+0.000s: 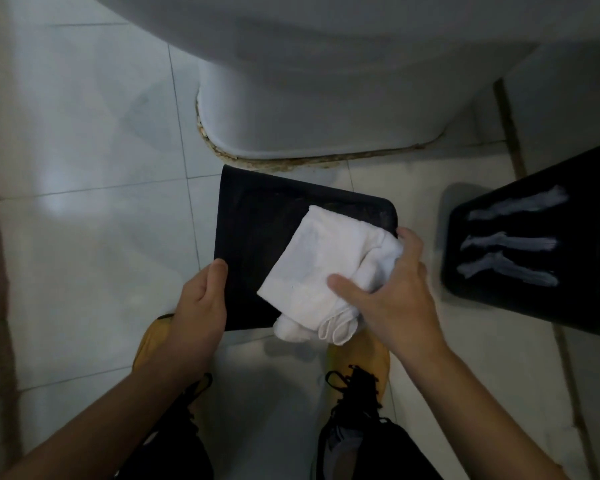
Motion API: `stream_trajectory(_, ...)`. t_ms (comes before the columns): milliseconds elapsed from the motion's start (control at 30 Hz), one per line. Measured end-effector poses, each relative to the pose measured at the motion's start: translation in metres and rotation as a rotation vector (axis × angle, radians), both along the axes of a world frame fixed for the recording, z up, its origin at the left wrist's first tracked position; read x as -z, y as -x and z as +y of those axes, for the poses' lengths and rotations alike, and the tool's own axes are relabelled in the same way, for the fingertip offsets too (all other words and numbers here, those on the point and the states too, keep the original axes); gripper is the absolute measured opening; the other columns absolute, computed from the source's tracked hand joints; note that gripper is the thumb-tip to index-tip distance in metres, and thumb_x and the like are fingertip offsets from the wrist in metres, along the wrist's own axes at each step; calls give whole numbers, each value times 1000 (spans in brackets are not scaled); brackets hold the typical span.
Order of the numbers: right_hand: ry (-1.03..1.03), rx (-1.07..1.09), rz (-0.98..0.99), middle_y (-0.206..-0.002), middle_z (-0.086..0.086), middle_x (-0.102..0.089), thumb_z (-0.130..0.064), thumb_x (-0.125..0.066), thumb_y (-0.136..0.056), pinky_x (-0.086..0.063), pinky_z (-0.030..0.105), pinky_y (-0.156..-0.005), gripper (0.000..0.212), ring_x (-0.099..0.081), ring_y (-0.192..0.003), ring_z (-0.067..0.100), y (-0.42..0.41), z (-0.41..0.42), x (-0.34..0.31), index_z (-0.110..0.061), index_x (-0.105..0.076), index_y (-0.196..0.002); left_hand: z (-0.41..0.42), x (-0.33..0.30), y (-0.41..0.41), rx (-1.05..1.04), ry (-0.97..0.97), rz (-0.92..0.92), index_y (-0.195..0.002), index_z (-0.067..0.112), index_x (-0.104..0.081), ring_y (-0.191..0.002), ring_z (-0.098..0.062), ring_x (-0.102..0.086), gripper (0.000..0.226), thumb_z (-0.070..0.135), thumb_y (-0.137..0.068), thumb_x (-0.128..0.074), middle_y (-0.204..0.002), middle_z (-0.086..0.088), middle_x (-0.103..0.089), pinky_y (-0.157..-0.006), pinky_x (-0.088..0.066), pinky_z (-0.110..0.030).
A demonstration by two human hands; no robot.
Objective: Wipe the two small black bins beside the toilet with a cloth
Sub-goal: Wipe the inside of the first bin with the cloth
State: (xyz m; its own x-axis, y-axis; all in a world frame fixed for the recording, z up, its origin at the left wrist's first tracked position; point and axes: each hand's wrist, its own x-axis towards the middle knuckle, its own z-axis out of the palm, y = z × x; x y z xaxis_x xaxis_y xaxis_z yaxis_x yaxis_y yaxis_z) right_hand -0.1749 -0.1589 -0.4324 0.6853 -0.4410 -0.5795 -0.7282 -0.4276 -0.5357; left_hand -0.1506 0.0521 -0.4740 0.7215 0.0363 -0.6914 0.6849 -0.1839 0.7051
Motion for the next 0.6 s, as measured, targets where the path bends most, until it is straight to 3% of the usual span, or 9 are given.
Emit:
stream_trajectory(133, -405, 236, -48, -128, -8, -57, -1, -82, -75, -55, 35, -85, 94, -62, -107, 13, 0, -19, -2, -43, -32, -141, -1, 0, -3, -36, -36, -13, -97, -3, -63, -91, -30, -67, 50, 35, -105, -32, -95, -23, -67, -76, -57, -33)
stream_trajectory(267, -555, 268, -235, -124, -10, -61, 15, -63, -80, -56, 25, -74, 82, -65, -106, 11, -6, -36, -5, -42, -45, -136, -2, 2, -6, -39, -26, -3, -100, -1, -65, -94, -31, -67, 51, 38, -105, -33, -98, -22, -68, -86, -56, -43)
stream_trajectory(333, -411, 154, -336, -122, -15, -58, 19, -54, -81, -52, 16, -78, 83, -61, -103, -3, -10, -37, -3, -40, -43, -137, -1, 4, -5, -73, -16, 43, -104, 10, -66, -98, -25, -66, 45, 40, -104, -33, -103, -14, -69, -91, -54, -40)
stream_trajectory(400, -159, -37, -361, -127, -17, -49, 17, -47, -84, -39, 1, -86, 81, -50, -106, -16, -14, -31, 1, -38, -37, -141, -1, 4, -5, -104, -4, 81, -107, 17, -65, -101, -22, -64, 39, 38, -104, -33, -107, -8, -68, -89, -53, -36)
stream_trajectory(467, 31, -139, -369, -136, -8, -39, 11, -45, -88, -26, -6, -90, 75, -40, -110, -14, -12, -21, 6, -35, -35, -146, -2, 3, -9, -109, -5, 79, -99, 22, -65, -99, -21, -63, 35, 33, -104, -32, -105, -6, -67, -82, -52, -32)
stream_trajectory(533, 163, -186, -381, -139, -3, -31, 0, -48, -94, -26, 0, -100, 63, -34, -116, -3, -7, -14, 12, -34, -38, -146, -3, 3, -13, -79, -28, 66, -102, 25, -63, -105, -22, -61, 35, 32, -104, -29, -112, -5, -65, -89, -51, -36)
stream_trajectory(600, 253, -257, -323, -150, -2, -19, -37, -56, -97, -31, 24, -111, 49, -29, -133, 12, -3, -4, 15, -40, -40, -143, -3, 2, -16, -49, -52, 60, -119, 23, -58, -112, -24, -58, 36, 34, -105, -27, -121, -5, -62, -99, -48, -40)
